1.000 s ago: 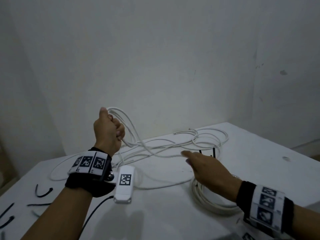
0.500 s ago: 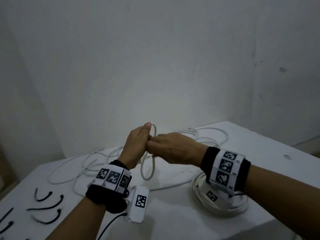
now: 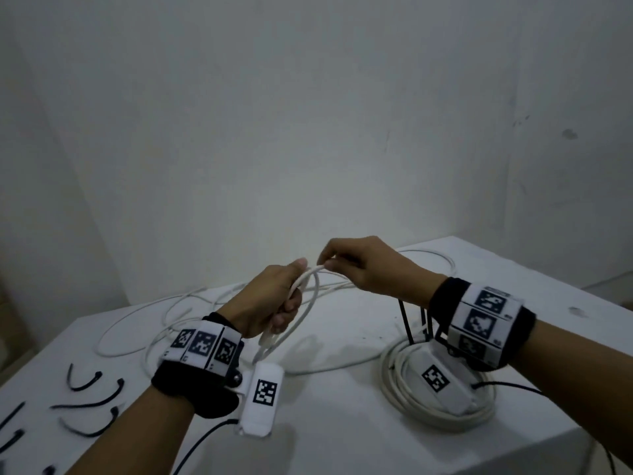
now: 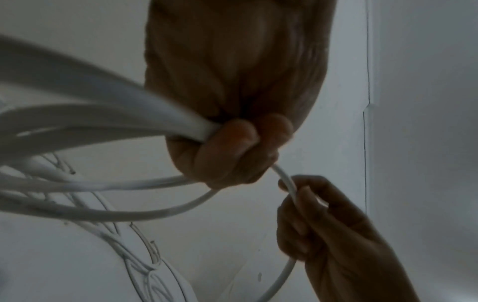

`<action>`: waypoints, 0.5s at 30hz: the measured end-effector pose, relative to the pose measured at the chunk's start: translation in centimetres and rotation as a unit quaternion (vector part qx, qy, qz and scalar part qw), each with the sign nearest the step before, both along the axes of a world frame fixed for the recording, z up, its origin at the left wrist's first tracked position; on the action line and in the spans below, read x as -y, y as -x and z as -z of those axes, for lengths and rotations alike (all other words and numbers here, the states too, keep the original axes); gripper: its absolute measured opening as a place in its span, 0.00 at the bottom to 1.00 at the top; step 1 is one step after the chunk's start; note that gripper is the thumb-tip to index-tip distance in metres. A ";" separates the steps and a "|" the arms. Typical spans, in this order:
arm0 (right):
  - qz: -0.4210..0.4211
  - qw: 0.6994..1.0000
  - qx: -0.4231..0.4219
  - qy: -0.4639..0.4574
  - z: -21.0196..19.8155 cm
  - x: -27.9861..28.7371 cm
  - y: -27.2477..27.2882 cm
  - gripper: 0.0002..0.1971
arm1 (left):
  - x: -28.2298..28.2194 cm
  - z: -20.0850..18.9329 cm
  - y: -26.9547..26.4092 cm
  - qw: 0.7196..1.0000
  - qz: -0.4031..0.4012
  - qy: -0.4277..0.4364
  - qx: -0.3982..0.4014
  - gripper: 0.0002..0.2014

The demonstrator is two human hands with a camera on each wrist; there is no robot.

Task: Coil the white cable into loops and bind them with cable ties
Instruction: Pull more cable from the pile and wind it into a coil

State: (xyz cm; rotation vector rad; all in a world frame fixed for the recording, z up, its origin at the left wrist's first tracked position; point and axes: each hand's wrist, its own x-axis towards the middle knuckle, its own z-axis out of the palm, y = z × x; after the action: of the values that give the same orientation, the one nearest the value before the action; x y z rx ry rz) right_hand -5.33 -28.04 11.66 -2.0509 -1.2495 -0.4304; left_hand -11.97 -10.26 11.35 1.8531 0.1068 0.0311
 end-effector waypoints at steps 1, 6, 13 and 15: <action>0.002 1.000 0.028 -0.005 -0.3 -0.5 0.2 0.05 | 0.4 0.0 0.0 1.000 0.022 0.014 -0.015 0.23; 0.061 0.987 0.135 0.064 -1.5 -1.3 0.3 0.09 | 0.6 0.0 0.1 0.985 0.068 0.143 -0.062 0.24; 0.138 0.969 0.206 0.021 -0.6 -0.8 0.1 0.11 | 0.4 -0.5 0.4 0.966 0.098 0.221 -0.093 0.22; 0.162 0.967 0.193 0.023 -0.3 -0.8 -0.1 0.11 | 0.3 -0.8 0.5 0.957 0.112 0.248 -0.098 0.21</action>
State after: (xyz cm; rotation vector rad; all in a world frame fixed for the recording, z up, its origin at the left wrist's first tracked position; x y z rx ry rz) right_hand -5.21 -27.24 12.00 -2.2906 -1.1429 -1.0026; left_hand -12.43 -10.56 12.12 1.3507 0.0359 -0.3139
